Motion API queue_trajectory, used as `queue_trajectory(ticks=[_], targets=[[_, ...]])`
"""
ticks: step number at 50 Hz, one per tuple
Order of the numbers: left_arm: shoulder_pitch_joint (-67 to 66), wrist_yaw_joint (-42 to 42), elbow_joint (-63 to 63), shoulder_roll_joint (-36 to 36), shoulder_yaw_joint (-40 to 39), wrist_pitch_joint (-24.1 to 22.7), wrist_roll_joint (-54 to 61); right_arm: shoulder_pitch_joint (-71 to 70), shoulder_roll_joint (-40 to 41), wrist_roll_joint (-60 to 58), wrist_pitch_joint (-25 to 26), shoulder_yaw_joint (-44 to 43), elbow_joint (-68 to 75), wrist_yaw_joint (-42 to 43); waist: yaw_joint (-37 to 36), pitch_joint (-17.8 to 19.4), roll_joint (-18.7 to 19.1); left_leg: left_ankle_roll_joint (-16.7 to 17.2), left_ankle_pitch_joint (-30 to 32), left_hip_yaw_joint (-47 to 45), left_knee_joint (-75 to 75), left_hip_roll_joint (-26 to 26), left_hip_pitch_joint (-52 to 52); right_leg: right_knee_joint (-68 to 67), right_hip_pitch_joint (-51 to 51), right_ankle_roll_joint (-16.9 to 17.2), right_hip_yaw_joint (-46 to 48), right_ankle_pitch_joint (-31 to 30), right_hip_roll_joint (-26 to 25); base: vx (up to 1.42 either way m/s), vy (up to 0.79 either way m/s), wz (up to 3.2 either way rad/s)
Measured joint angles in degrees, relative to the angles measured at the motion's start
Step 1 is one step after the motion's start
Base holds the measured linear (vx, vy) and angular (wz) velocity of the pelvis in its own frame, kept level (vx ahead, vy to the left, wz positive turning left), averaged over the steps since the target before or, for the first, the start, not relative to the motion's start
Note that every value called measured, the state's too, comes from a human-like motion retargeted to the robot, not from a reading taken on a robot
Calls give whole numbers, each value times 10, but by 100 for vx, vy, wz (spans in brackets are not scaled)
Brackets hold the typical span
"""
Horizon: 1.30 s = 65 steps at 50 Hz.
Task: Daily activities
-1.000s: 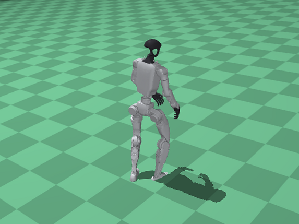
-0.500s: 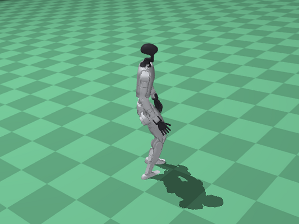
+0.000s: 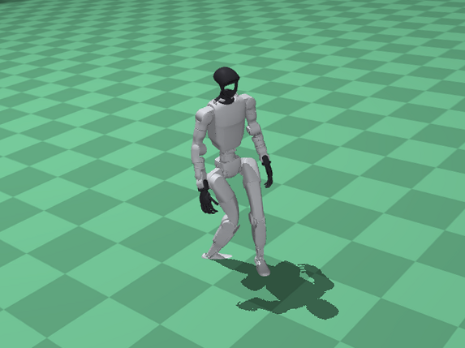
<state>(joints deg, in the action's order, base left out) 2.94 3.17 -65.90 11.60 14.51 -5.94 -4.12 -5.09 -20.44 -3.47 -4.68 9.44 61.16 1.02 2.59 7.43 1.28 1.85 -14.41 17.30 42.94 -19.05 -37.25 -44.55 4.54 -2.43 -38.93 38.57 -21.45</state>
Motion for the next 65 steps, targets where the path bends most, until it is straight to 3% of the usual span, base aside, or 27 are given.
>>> queue_trajectory(ticks=[4, 8, 10, 12, 13, 15, 19, 23, 27, 33, 39, 45, 48, 55, 60, 65], targets=[[4, -13, 11, 0, 0, 2, 10, 4, 12, 6, 0, -6, 31, 6, -25, 0, -5, -13, -8, -30, 18, 17, 20, -1, -33, -8, 92, 21, 40, 36, 2, -111], [8, -25, 20, 4, -3, 5, 20, 4, 30, 15, -1, -7, 45, 8, -42, -4, -21, -41, -36, -65, 27, 18, 50, -37, -47, 27, 143, -1, 82, 36, 4, -80], [8, -31, 22, 6, -6, 7, 25, 2, 40, 21, -2, -2, 42, 8, -48, -7, -34, -54, -48, -84, 24, 14, 67, -82, -39, 63, 178, -54, 109, 34, 5, -76], [6, -37, 26, 8, -9, 9, 30, -2, 50, 27, -5, 8, 29, 7, -53, -11, -44, -65, -60, -104, 21, 14, 80, -150, -13, 104, 225, -162, 142, 32, 5, -79], [4, -40, 28, 9, -11, 10, 31, -6, 55, 29, -7, 13, 19, 7, -55, -14, -47, -70, -67, -114, 19, 15, 86, -182, 6, 111, 249, -182, 161, 31, 7, -84], [1, -46, 34, 12, -14, 11, 32, -16, 62, 33, -11, 27, -7, 10, -58, -19, -52, -78, -80, -133, 12, 22, 97, -243, 50, 109, 298, -197, 204, 31, 9, -87], [-10, -65, 46, 16, -17, 12, 29, -45, 67, 39, -23, 56, -82, 33, -60, -27, -48, -86, -101, -157, -8, 36, 125, -303, 133, 66, 371, -159, 285, 32, 11, -77], [-27, -86, 49, 15, -16, 12, 23, -81, 67, 44, -36, 74, -171, 74, -53, -33, -32, -87, -122, -160, -27, 51, 158, -257, 195, 38, 409, -106, 318, 32, 10, -43], [-44, -100, 40, 12, -10, 9, 17, -123, 66, 53, -45, 75, -258, 123, -50, -40, -5, -86, -143, -145, -38, 74, 183, -132, 239, 42, 412, -105, 298, 31, 7, -9], [-60, -104, 12, 13, -2, 4, 12, -187, 67, 71, -48, 56, -345, 185, -65, -61, 30, -84, -162, -106, -59, 101, 213, 80, 266, 80, 363, -189, 233, 28, 2, 22], [-74, -112, -6, 15, 1, 6, -7, -219, 68, 68, -47, 47, -359, 213, -78, -63, 36, -86, -193, -63, -39, 92, 255, 92, 264, 97, 328, -233, 209, 27, -8, 55], [-82, -111, -10, 15, 4, 8, -34, -219, 72, 54, -39, 58, -325, 201, -86, -57, 36, -77, -223, -23, 2, 87, 296, 26, 240, 78, 345, -193, 205, 28, -14, 60], [-79, -102, -11, 14, 3, 10, -39, -217, 75, 50, -39, 65, -301, 188, -86, -35, 45, -60, -218, -5, 24, 98, 330, 20, 193, 60, 364, -163, 200, 27, -14, 56], [-74, -82, -11, 5, -1, 10, -33, -196, 76, 58, -47, 69, -276, 182, -94, -22, 83, 7, -176, 8, 215, 136, 279, 22, 146, 27, 411, -125, 154, 20, -12, 40], [-69, -74, -11, -2, 6, 10, -33, -195, 66, 71, -54, 56, -274, 208, -102, -18, 92, 6, -168, -21, 309, 166, 190, 37, 130, 18, 433, -111, 145, 16, -10, 33], [-72, -74, -15, -9, 16, 11, -30, -210, 58, 87, -57, 31, -271, 237, -116, -16, 87, -12, -185, -17, 246, 163, 126, 75, 108, 22, 439, -116, 150, 17, -9, 12]])
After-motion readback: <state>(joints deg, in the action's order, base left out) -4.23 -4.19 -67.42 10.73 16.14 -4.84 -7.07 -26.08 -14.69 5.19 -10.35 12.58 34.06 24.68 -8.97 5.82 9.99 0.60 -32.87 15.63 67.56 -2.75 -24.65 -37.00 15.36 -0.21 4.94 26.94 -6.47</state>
